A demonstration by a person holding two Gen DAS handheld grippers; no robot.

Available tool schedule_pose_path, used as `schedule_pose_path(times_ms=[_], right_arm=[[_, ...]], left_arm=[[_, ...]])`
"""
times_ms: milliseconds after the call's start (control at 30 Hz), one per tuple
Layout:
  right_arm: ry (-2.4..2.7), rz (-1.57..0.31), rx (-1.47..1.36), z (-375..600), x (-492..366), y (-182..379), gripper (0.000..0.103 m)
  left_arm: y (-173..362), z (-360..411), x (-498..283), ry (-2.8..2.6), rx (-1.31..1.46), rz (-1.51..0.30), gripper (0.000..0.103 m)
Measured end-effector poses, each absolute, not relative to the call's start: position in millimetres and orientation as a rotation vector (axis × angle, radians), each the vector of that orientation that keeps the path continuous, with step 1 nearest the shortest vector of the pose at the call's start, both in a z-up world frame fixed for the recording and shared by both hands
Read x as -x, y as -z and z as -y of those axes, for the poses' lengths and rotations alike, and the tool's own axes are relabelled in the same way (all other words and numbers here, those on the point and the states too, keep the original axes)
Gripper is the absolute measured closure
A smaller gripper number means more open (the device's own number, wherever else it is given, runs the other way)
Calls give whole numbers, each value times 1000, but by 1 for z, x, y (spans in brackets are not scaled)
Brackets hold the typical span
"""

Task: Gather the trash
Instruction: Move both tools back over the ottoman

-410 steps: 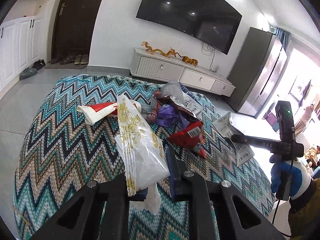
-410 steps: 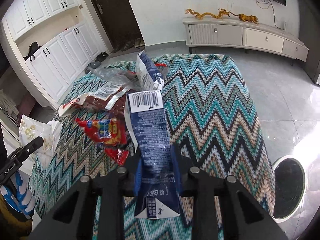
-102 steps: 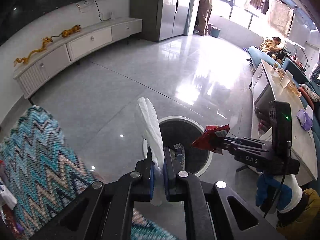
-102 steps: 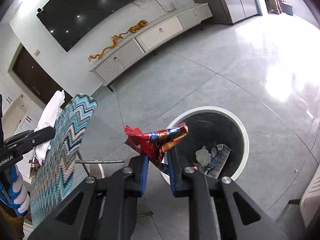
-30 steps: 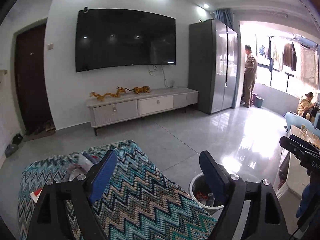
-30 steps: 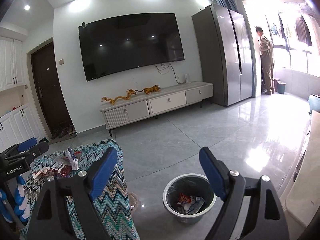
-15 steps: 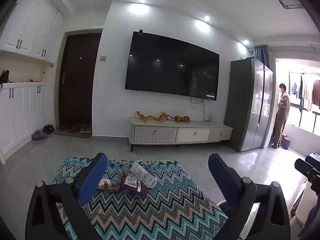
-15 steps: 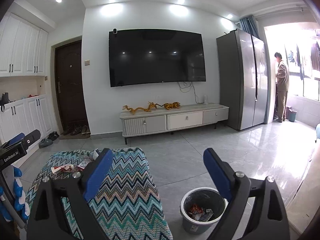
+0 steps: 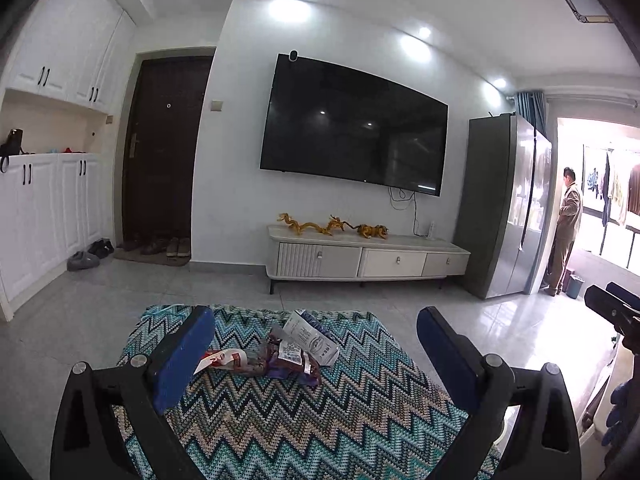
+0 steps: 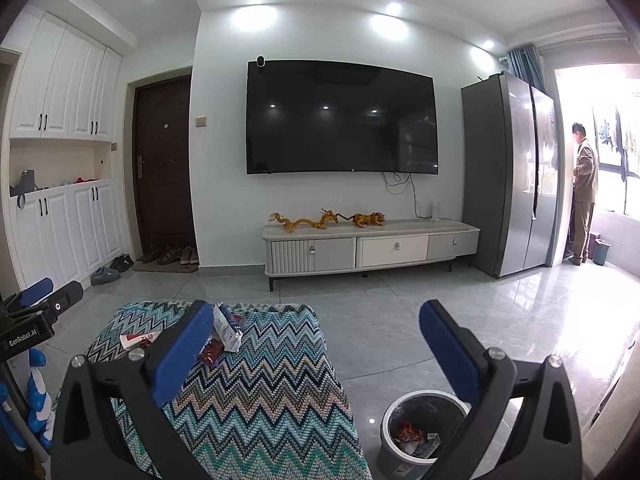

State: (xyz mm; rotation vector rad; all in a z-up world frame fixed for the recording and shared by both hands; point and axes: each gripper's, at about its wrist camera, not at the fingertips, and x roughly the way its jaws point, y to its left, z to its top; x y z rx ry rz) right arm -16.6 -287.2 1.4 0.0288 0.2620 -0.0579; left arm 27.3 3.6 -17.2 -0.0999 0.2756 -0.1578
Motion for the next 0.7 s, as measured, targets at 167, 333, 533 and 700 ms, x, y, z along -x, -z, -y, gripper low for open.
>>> schedule_pose_path(times_ms=[167, 333, 533, 700], right_arm=[[33, -303, 35, 267, -11, 8, 0], [-30, -378, 36, 258, -54, 27, 0], [-130, -493, 27, 242, -121, 59, 0], [-219, -590, -23, 235, -178, 91, 0]], left_arm=[[36, -24, -59, 137, 86, -333, 1], [50, -63, -96, 71, 41, -369, 1], [83, -109, -153, 69, -41, -494, 1], [130, -120, -206, 170, -192, -666, 3]])
